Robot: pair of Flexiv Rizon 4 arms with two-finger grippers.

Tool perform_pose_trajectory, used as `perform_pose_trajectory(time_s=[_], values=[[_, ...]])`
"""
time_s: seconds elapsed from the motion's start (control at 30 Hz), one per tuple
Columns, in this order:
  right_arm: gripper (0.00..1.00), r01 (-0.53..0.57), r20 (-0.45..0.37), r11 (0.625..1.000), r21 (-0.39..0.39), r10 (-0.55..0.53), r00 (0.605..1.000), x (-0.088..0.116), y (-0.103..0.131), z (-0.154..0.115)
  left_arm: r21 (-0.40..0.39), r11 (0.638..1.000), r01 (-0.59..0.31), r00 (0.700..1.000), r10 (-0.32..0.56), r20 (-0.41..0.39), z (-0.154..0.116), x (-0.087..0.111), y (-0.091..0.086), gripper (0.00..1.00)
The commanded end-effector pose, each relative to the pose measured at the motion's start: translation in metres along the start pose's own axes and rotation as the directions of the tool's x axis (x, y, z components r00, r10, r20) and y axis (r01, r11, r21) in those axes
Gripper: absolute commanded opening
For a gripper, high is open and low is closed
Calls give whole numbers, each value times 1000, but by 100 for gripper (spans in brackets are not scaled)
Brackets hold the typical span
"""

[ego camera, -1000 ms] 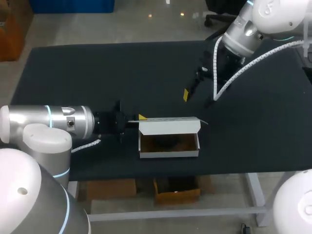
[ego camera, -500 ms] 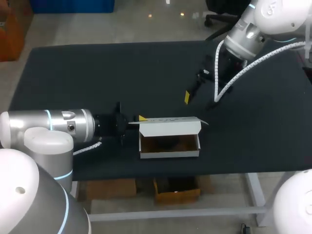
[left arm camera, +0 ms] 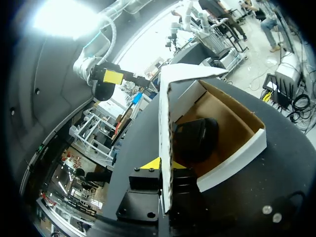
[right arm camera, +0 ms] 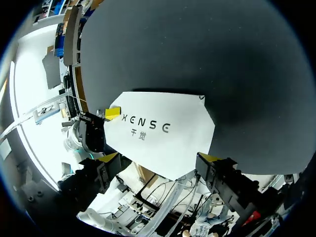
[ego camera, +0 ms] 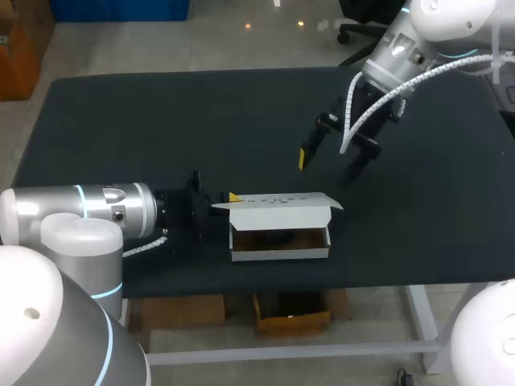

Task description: Assemble the packaging by folding the flat box into shape, placing the metal phone stand inside, and closing the box properly

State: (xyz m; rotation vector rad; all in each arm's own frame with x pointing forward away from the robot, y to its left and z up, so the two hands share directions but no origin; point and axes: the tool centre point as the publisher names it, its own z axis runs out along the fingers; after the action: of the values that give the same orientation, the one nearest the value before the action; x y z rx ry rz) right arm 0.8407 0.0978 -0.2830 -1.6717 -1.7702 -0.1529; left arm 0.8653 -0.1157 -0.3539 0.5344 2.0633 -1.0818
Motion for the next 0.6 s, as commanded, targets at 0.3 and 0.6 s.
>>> perform_pose_trajectory(time_s=[0.3, 0.6], values=[[58, -7, 4, 999, 41, 7, 1000, -16, -4, 12, -24, 998, -59, 996, 61, 63, 5, 16, -3, 0], [47, -30, 22, 999, 30, 29, 999, -25, -15, 27, -31, 996, -78, 994, 80, 75, 5, 14, -4, 0]])
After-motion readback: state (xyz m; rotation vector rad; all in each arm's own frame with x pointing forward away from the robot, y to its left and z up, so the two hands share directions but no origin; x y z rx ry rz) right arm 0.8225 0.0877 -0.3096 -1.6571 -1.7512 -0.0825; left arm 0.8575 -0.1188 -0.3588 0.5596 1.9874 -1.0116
